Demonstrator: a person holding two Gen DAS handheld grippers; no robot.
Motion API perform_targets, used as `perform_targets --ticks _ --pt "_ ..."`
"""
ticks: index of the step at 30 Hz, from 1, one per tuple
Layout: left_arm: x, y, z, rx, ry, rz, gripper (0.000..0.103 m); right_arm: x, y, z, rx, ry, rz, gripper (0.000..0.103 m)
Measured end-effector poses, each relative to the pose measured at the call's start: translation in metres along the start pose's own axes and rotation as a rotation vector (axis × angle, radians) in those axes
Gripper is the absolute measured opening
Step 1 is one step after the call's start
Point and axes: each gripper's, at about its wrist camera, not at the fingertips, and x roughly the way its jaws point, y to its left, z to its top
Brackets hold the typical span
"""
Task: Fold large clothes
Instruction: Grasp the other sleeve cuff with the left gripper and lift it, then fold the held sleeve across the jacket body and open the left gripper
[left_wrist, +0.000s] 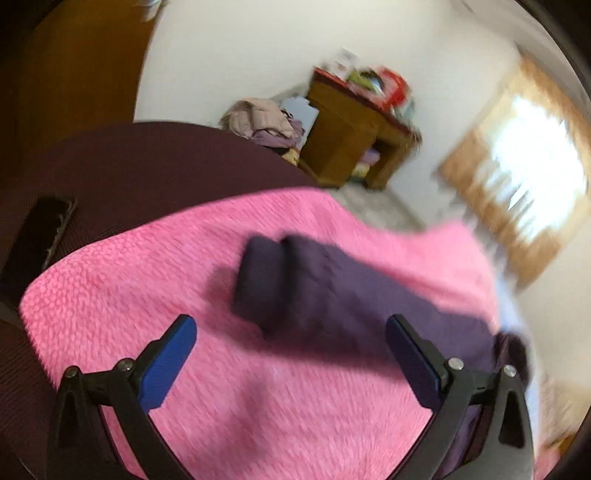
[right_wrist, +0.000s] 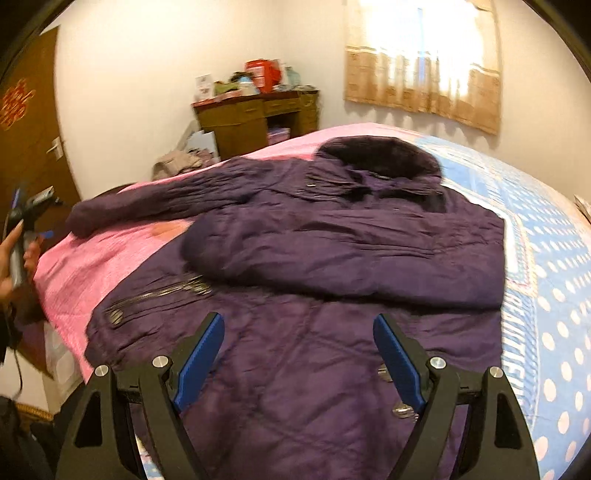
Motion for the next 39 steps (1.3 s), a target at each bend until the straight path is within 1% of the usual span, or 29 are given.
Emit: perform_targets --ticks 1,2,6,7,8,9,10,11,12,13,14,15,16,17,19,23,25,27,29,30,31,32,33,34,35,36,39 --pt "0.007 0.013 0.011 -0.038 0.017 -0.017 0.103 0.000 0.004 0.000 -0.006 0.003 -0.003 0.083" --pt "0.014 0.019 0.017 -0.049 0.039 -0.055 0.103 -0.001 0.008 -0.001 -0.012 0.007 -0.005 0.083" --pt "0.041 0.020 0.027 -0.064 0.084 -0.135 0.103 -0.012 0.017 -0.007 0.010 0.018 -0.002 0.083" --pt "0.053 0.012 0.025 -0.052 0.109 -0.132 0.103 -0.017 0.018 -0.010 0.024 0.015 0.007 0.083" --pt "0.067 0.014 0.029 -0.052 0.127 -0.101 0.102 -0.022 0.019 -0.014 0.039 0.012 0.018 0.083" --pt "0.075 0.010 0.026 -0.061 0.135 -0.103 0.101 -0.028 0.022 -0.018 0.045 0.007 0.020 0.083" --pt "0.086 0.008 0.026 -0.078 0.150 -0.102 0.092 -0.031 0.023 -0.020 0.049 0.003 0.018 0.083" --pt "0.094 0.009 0.027 -0.087 0.152 -0.105 0.076 -0.035 0.024 -0.024 0.052 -0.002 0.013 0.083" --pt "0.095 -0.002 0.022 -0.073 0.141 -0.123 0.066 -0.037 0.024 -0.026 0.055 -0.004 0.010 0.083" --pt "0.098 -0.005 0.026 -0.028 0.129 -0.138 0.052 -0.039 0.024 -0.029 0.060 -0.007 0.007 0.083" --pt "0.091 -0.014 0.021 -0.006 0.125 -0.141 0.042 -0.041 0.022 -0.032 0.068 -0.012 0.001 0.083" --pt "0.089 -0.018 0.027 0.007 0.112 -0.164 0.041 -0.043 0.020 -0.033 0.073 -0.016 -0.005 0.083" --pt "0.082 -0.025 0.024 0.010 0.105 -0.170 0.039 -0.045 0.018 -0.035 0.082 -0.024 -0.014 0.083" --pt "0.077 -0.029 0.032 0.014 0.092 -0.185 0.037 -0.046 0.016 -0.036 0.090 -0.030 -0.018 0.083" --pt "0.057 -0.036 0.036 0.024 0.060 -0.212 0.037 -0.050 0.008 -0.039 0.129 -0.050 -0.022 0.083" --pt "0.033 -0.068 0.048 0.042 0.020 -0.260 0.036 -0.058 -0.007 -0.046 0.196 -0.077 -0.042 0.083" --pt "0.019 -0.083 0.055 0.041 0.002 -0.300 0.035 -0.061 -0.016 -0.051 0.222 -0.083 -0.049 0.083" --pt "0.004 -0.103 0.064 0.040 -0.025 -0.338 0.035 -0.065 -0.023 -0.056 0.246 -0.091 -0.055 0.083" --pt "-0.013 -0.135 0.071 0.061 -0.062 -0.386 0.035 -0.068 -0.029 -0.061 0.264 -0.097 -0.058 0.083" --pt "-0.027 -0.157 0.072 0.090 -0.086 -0.424 0.035 -0.070 -0.032 -0.063 0.274 -0.101 -0.058 0.083" --pt "-0.034 -0.168 0.069 0.115 -0.102 -0.442 0.035 -0.072 -0.034 -0.065 0.283 -0.105 -0.059 0.083" --pt "-0.047 -0.192 0.066 0.162 -0.133 -0.468 0.035 -0.074 -0.036 -0.068 0.293 -0.110 -0.060 0.083" --pt "-0.061 -0.218 0.060 0.220 -0.165 -0.501 0.035 -0.076 -0.039 -0.071 0.305 -0.114 -0.061 0.083" --pt "-0.070 -0.231 0.054 0.258 -0.182 -0.523 0.035 -0.077 -0.042 -0.074 0.316 -0.118 -0.063 0.083" --pt "-0.083 -0.264 0.040 0.330 -0.203 -0.568 0.035 -0.078 -0.045 -0.076 0.326 -0.119 -0.064 0.083" --pt "-0.088 -0.279 0.031 0.367 -0.210 -0.592 0.035 -0.079 -0.048 -0.080 0.338 -0.119 -0.065 0.083" --pt "-0.104 -0.351 -0.024 0.537 -0.210 -0.681 0.035 -0.081 -0.056 -0.090 0.373 -0.112 -0.078 0.083"
